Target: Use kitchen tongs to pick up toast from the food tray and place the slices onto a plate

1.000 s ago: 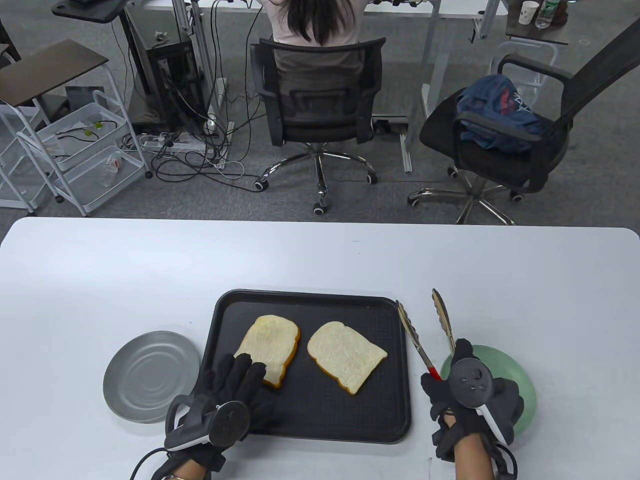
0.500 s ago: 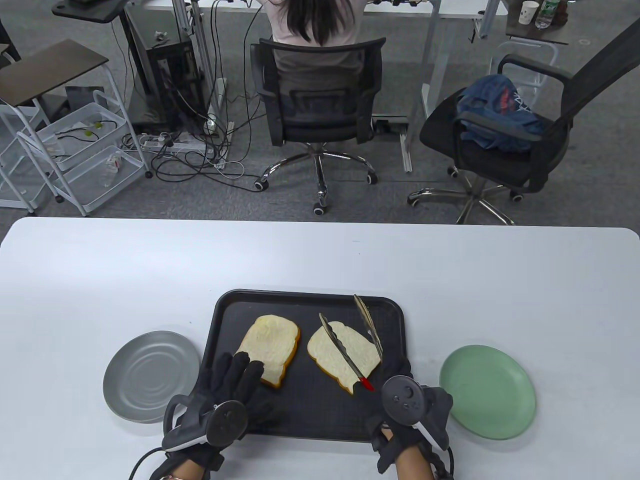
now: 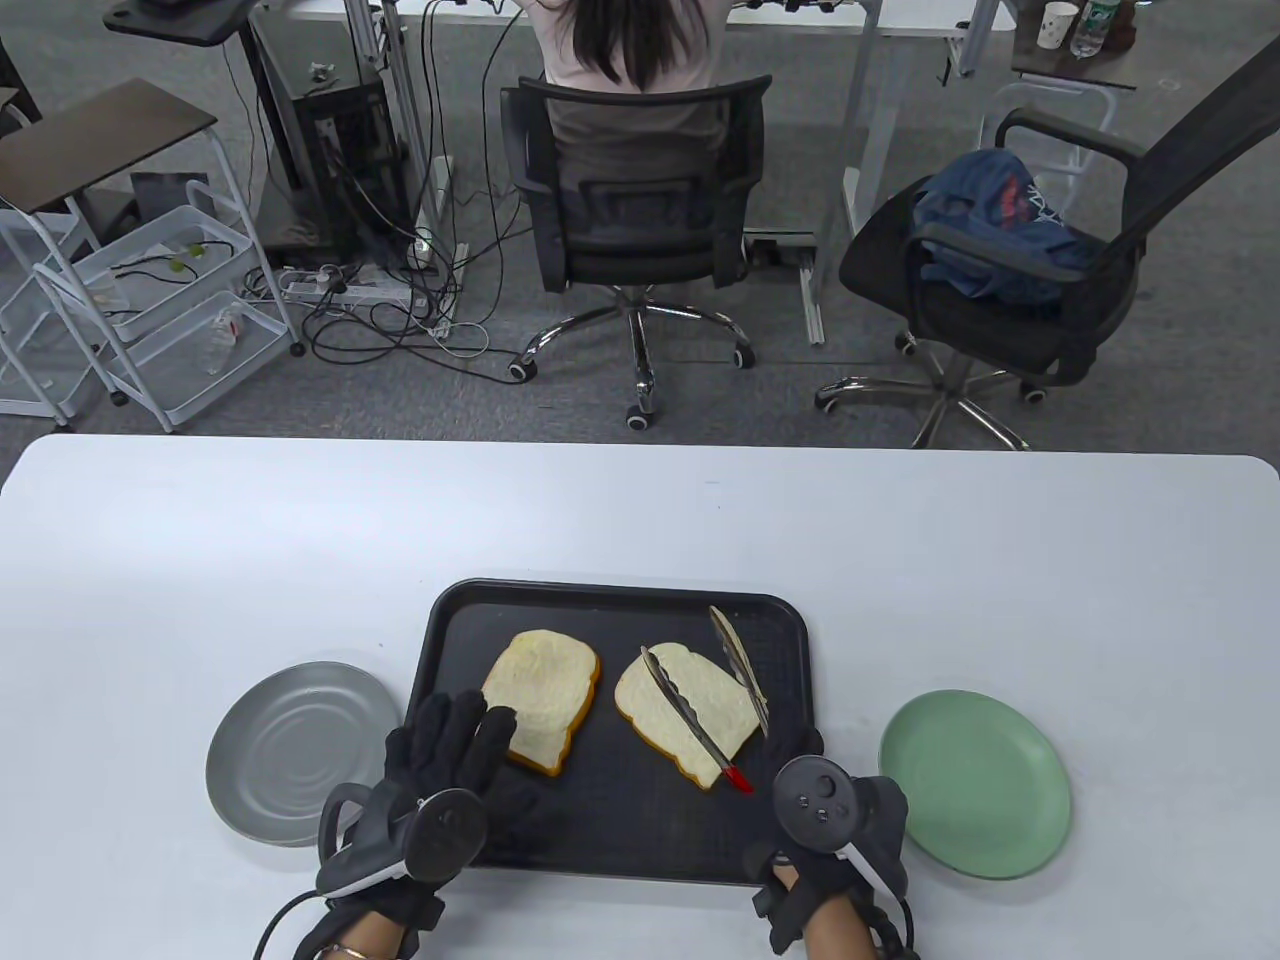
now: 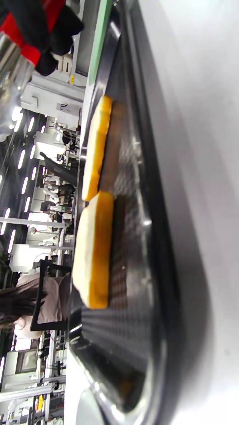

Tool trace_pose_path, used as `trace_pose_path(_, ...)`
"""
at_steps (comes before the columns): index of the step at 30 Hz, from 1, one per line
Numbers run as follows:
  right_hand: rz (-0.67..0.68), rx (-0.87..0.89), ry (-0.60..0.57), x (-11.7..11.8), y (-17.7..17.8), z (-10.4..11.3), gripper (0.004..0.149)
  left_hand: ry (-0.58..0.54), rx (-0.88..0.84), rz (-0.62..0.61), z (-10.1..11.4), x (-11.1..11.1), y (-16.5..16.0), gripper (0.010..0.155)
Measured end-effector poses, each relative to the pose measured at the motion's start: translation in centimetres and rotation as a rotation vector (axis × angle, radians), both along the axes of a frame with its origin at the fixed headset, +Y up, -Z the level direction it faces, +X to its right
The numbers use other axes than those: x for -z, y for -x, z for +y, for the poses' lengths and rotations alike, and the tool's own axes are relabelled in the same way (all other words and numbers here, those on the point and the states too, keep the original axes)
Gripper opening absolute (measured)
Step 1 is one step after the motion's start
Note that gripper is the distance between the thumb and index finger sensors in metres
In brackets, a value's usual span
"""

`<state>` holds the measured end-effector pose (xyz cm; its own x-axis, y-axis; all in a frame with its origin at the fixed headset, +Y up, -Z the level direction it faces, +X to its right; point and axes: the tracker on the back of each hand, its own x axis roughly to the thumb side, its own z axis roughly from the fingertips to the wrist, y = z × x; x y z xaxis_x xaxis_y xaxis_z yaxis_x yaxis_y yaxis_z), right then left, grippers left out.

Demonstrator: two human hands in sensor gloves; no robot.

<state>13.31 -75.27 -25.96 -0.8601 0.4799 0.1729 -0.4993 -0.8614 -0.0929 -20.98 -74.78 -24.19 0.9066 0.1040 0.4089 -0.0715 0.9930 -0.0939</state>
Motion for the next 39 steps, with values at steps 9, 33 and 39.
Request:
trace_pose_path(9,0.029,0.034,0.016,-0.1,0.3,-0.2,0.105,-0.021,0.073,0.161,3.0,1.1,3.8,0.080)
trace_pose_path(33,0.032,0.095,0.034,0.1,-0.2,-0.1,0.105,0.309,0.267,0.753,-0.7,5.2,19.5,0.079)
trace_pose_path(39,0.035,0.109,0.041,0.2,-0.2,-0.2,0.105,0.381,0.281,0.790,-2.8,5.6,20.6,0.076)
